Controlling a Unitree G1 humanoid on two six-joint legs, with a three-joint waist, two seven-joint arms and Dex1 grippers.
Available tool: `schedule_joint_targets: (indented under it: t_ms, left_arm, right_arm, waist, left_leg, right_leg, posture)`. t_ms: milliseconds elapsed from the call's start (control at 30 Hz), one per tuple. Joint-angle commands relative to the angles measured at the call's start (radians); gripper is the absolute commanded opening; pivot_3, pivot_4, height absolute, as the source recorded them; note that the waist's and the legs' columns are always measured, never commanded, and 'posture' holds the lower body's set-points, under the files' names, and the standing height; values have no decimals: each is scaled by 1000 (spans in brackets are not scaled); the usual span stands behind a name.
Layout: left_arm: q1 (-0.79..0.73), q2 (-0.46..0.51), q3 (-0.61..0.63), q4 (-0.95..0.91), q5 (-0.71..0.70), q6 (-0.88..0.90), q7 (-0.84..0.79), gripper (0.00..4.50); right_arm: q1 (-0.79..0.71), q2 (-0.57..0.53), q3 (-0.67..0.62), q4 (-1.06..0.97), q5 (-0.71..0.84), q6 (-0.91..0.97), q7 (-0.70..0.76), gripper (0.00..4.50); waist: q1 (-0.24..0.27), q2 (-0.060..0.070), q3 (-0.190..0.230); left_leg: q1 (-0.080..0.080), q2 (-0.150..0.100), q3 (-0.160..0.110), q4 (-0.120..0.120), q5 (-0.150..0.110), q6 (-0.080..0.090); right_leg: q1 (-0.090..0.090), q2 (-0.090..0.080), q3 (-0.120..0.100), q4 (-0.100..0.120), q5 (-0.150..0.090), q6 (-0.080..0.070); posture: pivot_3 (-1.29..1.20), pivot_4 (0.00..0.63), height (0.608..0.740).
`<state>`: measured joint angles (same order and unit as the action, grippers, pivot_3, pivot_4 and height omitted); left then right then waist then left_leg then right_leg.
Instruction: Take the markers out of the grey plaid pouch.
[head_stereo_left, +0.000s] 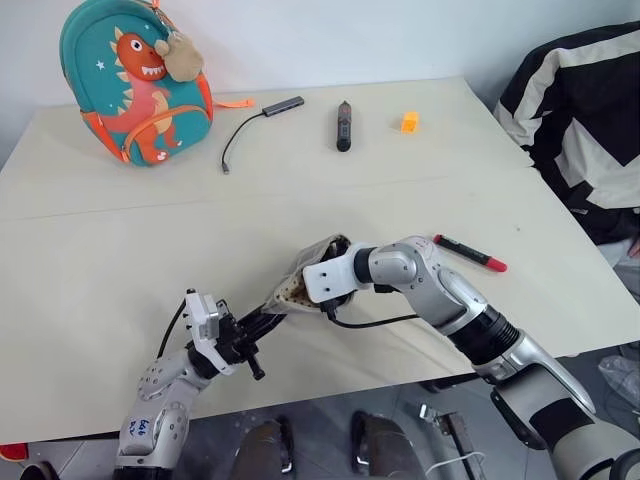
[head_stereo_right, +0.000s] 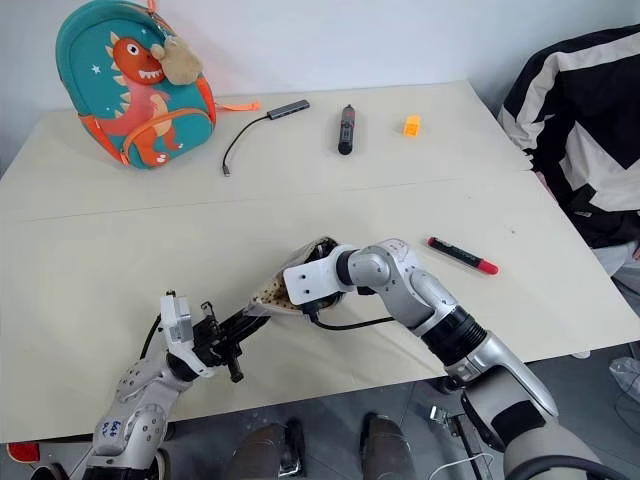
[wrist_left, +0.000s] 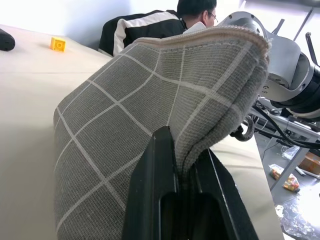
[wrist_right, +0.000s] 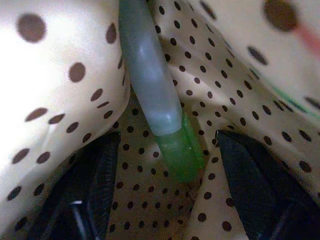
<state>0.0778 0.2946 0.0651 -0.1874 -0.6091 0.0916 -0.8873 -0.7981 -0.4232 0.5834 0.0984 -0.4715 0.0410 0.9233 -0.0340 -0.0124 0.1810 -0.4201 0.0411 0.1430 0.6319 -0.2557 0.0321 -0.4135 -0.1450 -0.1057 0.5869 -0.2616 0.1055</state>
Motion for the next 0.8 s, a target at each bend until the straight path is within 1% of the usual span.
schedule_joint_targets:
  t_ms: [33, 200, 300, 433, 567, 667, 800]
  left_arm:
    - [6, -5, -7, -64, -21, -9, -10, 0]
    - [7, -7, -11, -71, -21, -6, -6, 0]
    - [6, -6, -12, -75, -23, -3, -4, 0]
    - [7, -5, -11, -79, -25, 1, -3, 0]
    - [9, -4, -10, -83, -26, 4, -3, 0]
    - [10, -4, -9, -85, -28, 6, -2, 0]
    - [11, -4, -9, -88, -29, 10, -2, 0]
  right_arm:
    - [22, -1, 14, 39, -28, 2, -4, 3186]
    - [25, 45, 5, 19, 23, 1, 9, 3186]
    - [26, 52, 16, 31, 4, -18, 1, 3186]
    - [11, 75, 15, 89, -19, -46, -45, 3186]
    - [9, 84, 21, 136, -33, -61, -59, 3186]
    - [5, 86, 21, 169, -44, -76, -77, 2655]
    - [-1, 93, 20, 197, -53, -92, -103, 2655]
  waist:
    - [0, 0, 0]
    - [-1, 0, 0]
    - [-1, 0, 0]
    - [-4, 0, 0]
    - [-11, 0, 0]
    - [-17, 0, 0]
    - [-21, 0, 0]
  left_leg:
    - [0, 0, 0, 0, 0, 0]
    - [0, 2, 1, 0, 0, 0]
    - [0, 5, 2, 0, 0, -2]
    - [1, 8, 2, 0, 0, -5]
    - [1, 12, 2, 0, 2, -8]
    - [2, 15, 3, 0, 2, -9]
    - [2, 18, 4, 0, 3, -11]
  right_leg:
    - [0, 0, 0, 0, 0, 0]
    - [0, 1, 0, 0, 0, -1]
    - [0, 3, 0, -1, 1, -2]
    - [-1, 7, 0, -1, 1, -5]
    - [-1, 11, 0, -1, 3, -8]
    - [-1, 14, 0, -1, 4, -11]
    - [-1, 15, -2, -2, 5, -12]
  posture:
    - [0, 150, 740]
    - [0, 150, 740]
    - [0, 150, 740]
    - [0, 150, 740]
    - [0, 150, 740]
    - [0, 150, 740]
    - [0, 150, 740]
